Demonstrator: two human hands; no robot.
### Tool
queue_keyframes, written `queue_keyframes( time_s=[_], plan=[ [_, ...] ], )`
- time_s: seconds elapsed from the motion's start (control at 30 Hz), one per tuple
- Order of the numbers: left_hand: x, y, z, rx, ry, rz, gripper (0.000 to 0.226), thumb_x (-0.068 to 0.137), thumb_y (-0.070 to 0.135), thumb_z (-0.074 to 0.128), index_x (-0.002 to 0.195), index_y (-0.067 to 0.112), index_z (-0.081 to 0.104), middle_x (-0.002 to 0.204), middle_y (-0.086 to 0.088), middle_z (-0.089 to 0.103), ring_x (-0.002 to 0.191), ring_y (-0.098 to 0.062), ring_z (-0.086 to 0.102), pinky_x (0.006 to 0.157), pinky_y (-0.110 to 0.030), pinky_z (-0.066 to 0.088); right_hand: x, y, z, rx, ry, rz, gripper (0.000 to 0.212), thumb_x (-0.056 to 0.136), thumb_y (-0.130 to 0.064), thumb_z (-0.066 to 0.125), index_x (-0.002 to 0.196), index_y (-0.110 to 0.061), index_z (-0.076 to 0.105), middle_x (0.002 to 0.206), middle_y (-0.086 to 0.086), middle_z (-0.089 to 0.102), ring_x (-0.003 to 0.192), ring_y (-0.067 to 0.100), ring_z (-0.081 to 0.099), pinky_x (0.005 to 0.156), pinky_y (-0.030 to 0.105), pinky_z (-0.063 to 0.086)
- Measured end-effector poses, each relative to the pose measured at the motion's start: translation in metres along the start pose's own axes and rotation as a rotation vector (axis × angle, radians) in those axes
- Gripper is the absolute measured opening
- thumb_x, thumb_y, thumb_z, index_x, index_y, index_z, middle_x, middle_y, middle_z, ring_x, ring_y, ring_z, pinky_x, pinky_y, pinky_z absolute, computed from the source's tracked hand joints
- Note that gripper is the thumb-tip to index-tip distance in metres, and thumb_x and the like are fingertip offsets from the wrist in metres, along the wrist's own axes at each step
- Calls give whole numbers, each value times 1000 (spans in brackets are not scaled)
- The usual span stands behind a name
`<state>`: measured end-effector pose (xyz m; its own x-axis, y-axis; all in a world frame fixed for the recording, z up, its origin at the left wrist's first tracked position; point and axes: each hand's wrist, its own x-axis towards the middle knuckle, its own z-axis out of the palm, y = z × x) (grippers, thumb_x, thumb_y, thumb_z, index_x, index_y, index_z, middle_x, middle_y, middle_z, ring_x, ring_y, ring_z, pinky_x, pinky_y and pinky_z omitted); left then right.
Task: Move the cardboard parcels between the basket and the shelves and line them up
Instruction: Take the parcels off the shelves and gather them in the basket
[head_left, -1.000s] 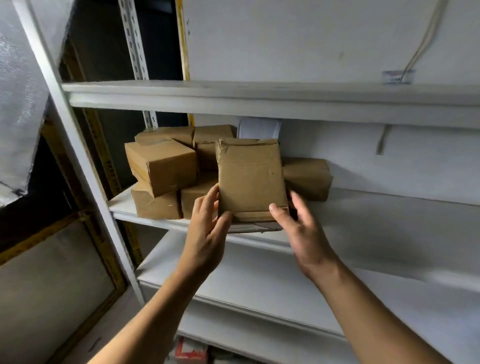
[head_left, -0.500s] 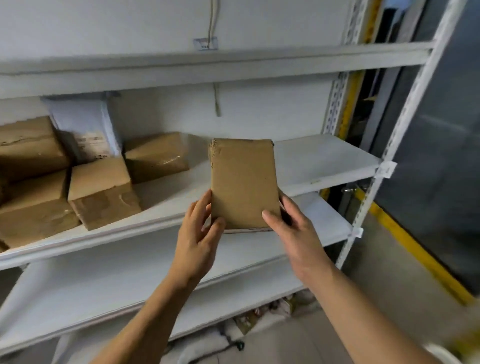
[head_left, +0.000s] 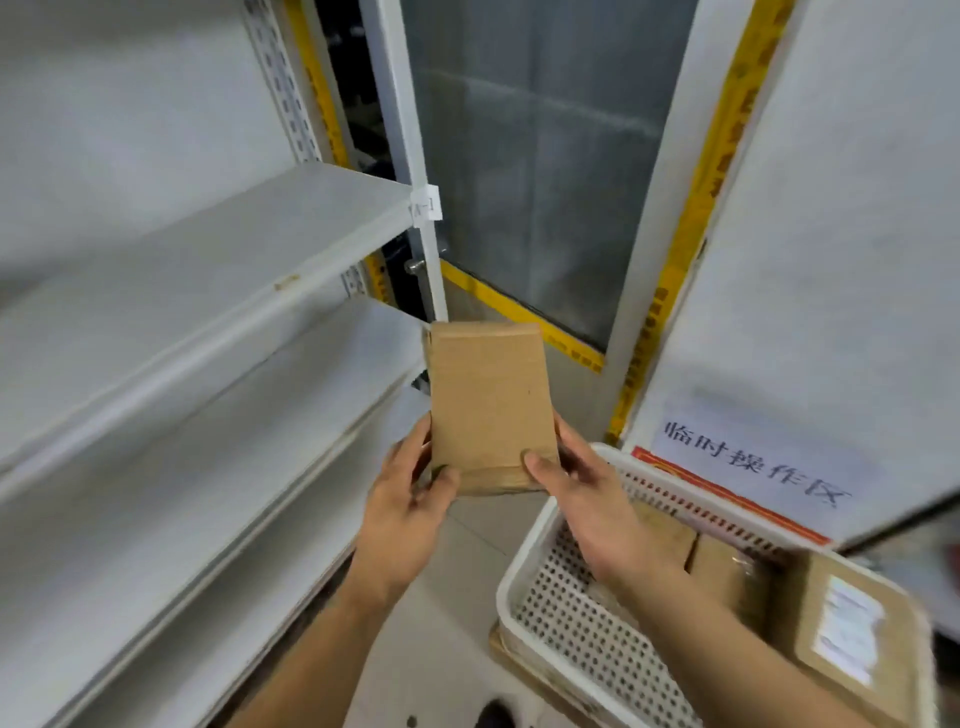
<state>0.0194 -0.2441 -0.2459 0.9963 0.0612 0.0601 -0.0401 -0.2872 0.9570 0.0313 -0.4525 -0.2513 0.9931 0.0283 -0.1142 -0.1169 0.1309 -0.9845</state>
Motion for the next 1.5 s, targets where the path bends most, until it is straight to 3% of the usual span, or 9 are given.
queue_keyframes(
  time_s=[0.23, 0.57, 0.67, 0.8, 0.93, 1.03, 1.17, 1.33, 1.5],
  plan=[
    [19, -41, 114, 62, -379, -95, 65, 101, 16, 68, 158, 30, 42, 149, 7, 51, 129, 0, 51, 83, 5, 41, -36, 58, -98, -17, 314, 165, 55, 99, -29, 67, 149, -48, 53, 143, -9, 66, 134, 16, 60, 115, 48, 47],
    [6, -109, 265, 40, -780, -243, 67, 103, 18, 64, 162, 31, 34, 151, 13, 49, 106, 31, 52, 83, 1, 45, -81, 140, -204, 28, 661, 372, 66, 92, -29, 68, 152, -48, 49, 145, -7, 65, 136, 23, 60, 116, 54, 46],
    [4, -136, 310, 48, -830, -302, 69, 103, 27, 66, 161, 42, 33, 157, 16, 44, 128, 18, 48, 108, -19, 46, -86, 176, -238, 46, 724, 449, 63, 96, -26, 67, 150, -51, 48, 141, 0, 68, 132, 35, 62, 111, 59, 50],
    [-2, -171, 359, 64, -889, -401, 68, 104, 21, 64, 160, 44, 32, 148, 19, 45, 88, 28, 54, 78, -3, 46, -85, 221, -271, 38, 771, 552, 62, 102, -23, 65, 156, -43, 44, 142, -1, 66, 128, 29, 65, 108, 57, 54],
    [-3, -200, 395, 106, -916, -450, 69, 104, 23, 64, 162, 40, 31, 154, 17, 44, 104, 24, 54, 82, -2, 43, -73, 253, -292, -8, 816, 605, 70, 101, -31, 64, 162, -39, 32, 160, 1, 49, 139, 28, 56, 113, 56, 50],
    [-4, -212, 414, 106, -919, -494, 69, 105, 24, 63, 162, 40, 29, 156, 16, 44, 123, 0, 59, 98, -22, 52, -62, 263, -299, -166, 864, 639, 67, 107, -21, 58, 166, -30, 27, 164, 0, 42, 149, 23, 43, 125, 44, 36],
    [-11, -220, 425, 121, -924, -547, 70, 105, 25, 62, 162, 45, 27, 145, 26, 45, 70, 1, 61, 59, -27, 52, -58, 278, -294, -345, 959, 680, 61, 110, -16, 52, 166, -26, 29, 152, 10, 57, 133, 30, 57, 107, 34, 45],
    [-16, -226, 427, 151, -942, -517, 68, 105, 35, 61, 163, 46, 25, 145, 28, 47, 77, 27, 57, 65, -3, 47, -58, 292, -293, -371, 1012, 699, 59, 110, -16, 51, 165, -30, 33, 151, 6, 58, 128, 24, 60, 96, 24, 43],
    [-13, -219, 423, 189, -960, -496, 69, 105, 36, 62, 161, 50, 25, 129, 29, 54, 68, 11, 57, 64, -16, 52, -57, 281, -294, -384, 964, 734, 60, 111, -17, 50, 166, -27, 29, 156, 5, 54, 133, 25, 58, 94, 22, 42]
  ],
)
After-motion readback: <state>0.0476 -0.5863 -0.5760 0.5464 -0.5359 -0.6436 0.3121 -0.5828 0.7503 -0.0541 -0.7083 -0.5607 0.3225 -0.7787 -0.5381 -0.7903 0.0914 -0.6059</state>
